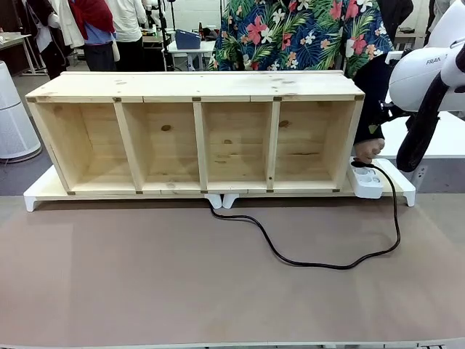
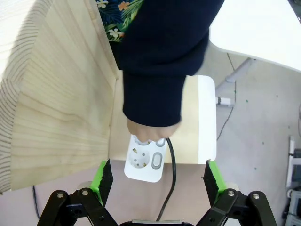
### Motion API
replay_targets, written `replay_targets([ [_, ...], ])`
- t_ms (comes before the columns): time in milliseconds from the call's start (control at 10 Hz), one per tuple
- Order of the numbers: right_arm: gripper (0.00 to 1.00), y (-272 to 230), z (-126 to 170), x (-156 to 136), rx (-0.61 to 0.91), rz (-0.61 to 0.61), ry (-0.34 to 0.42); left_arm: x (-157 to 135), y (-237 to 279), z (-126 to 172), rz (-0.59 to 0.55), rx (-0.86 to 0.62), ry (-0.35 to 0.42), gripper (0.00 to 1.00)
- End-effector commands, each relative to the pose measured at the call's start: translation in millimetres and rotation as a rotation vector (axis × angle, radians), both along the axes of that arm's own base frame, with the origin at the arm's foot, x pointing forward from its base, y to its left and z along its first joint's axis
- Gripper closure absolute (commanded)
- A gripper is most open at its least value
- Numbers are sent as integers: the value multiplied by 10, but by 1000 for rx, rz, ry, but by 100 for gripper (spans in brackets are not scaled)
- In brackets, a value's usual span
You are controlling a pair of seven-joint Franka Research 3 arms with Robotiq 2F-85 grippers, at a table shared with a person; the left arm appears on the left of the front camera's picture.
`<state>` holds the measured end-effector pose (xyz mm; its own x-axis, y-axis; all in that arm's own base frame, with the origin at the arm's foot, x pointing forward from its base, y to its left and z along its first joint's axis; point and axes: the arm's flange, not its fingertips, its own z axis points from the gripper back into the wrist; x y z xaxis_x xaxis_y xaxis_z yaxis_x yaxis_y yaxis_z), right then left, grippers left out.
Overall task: Perform cable management.
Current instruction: Release the Power Cable when the human grasps it.
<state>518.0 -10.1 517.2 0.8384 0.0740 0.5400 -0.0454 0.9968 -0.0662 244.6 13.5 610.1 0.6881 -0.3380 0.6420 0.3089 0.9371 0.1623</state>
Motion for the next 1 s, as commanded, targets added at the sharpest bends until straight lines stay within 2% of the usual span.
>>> replay_targets([
  [0, 0, -1, -7, 1, 4, -2, 3, -2, 1, 1, 1, 1, 3, 0],
  [900, 0, -1, -7, 1, 4, -2, 3, -2, 1, 1, 1, 1, 3, 0],
])
